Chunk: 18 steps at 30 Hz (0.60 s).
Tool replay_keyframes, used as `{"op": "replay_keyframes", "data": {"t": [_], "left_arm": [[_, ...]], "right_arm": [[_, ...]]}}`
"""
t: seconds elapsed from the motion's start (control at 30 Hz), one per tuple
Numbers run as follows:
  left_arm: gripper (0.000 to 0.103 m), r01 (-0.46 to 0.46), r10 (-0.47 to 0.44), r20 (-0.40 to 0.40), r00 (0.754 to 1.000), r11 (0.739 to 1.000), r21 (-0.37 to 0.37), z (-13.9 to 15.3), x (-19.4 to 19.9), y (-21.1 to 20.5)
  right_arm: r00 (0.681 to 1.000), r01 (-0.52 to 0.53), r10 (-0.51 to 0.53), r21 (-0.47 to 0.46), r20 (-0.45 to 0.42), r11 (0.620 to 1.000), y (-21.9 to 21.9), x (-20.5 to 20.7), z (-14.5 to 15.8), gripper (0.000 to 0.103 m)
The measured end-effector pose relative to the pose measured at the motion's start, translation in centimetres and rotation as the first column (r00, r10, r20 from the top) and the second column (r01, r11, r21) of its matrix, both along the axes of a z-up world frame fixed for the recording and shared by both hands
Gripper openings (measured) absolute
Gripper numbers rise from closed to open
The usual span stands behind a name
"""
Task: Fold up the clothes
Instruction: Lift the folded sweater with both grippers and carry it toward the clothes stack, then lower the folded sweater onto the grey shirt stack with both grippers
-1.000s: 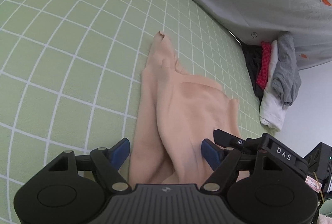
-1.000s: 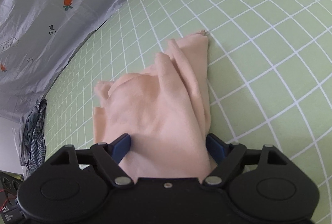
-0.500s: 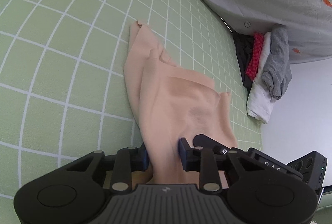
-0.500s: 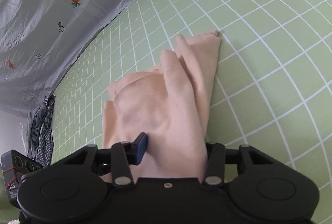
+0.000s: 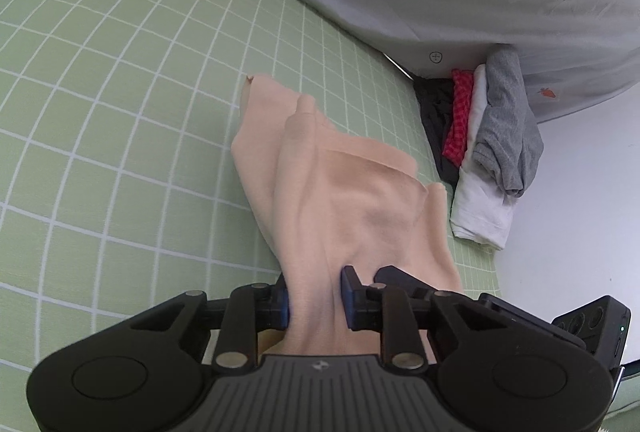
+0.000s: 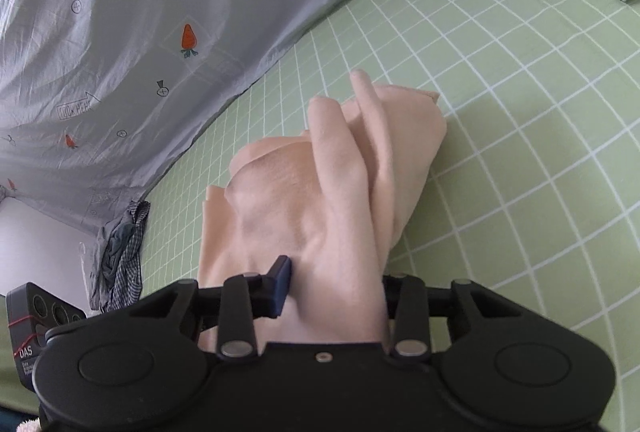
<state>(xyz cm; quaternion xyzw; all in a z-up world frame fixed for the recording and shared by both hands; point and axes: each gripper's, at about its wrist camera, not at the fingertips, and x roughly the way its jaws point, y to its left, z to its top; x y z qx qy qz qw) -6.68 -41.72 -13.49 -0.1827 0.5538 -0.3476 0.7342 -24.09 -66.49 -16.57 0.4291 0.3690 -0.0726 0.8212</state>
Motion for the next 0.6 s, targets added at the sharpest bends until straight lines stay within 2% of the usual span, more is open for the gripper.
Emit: {"op": "replay_keyframes", "data": {"t": [0.2,0.37,0.6], "left_arm": [[0.025,0.021,-0.018,0.054,0.998,0.999,-0.041,3.5,-2.5,-8.1],[0.025,0.064,-0.049,0.122,0.991,0.991,-0.116,6.6,-3.9,-16.6],[0.025,0.145,-0.083,0.243,0.966,0.957,-0.25,12.9,-3.6,-27.4]], "right_arm": [[0.997,0.016,-0.014,-0.024,0.073,1.0,-7.6,-3.4,2.9,0.037],[0.987,0.054,-0.036,-0.109,0.16,0.993,-14.9,-6.6,6.5,0.037],[0.949,0.145,-0.065,-0.245,0.307,0.959,-24.3,-8.7,13.4,0.037]]}}
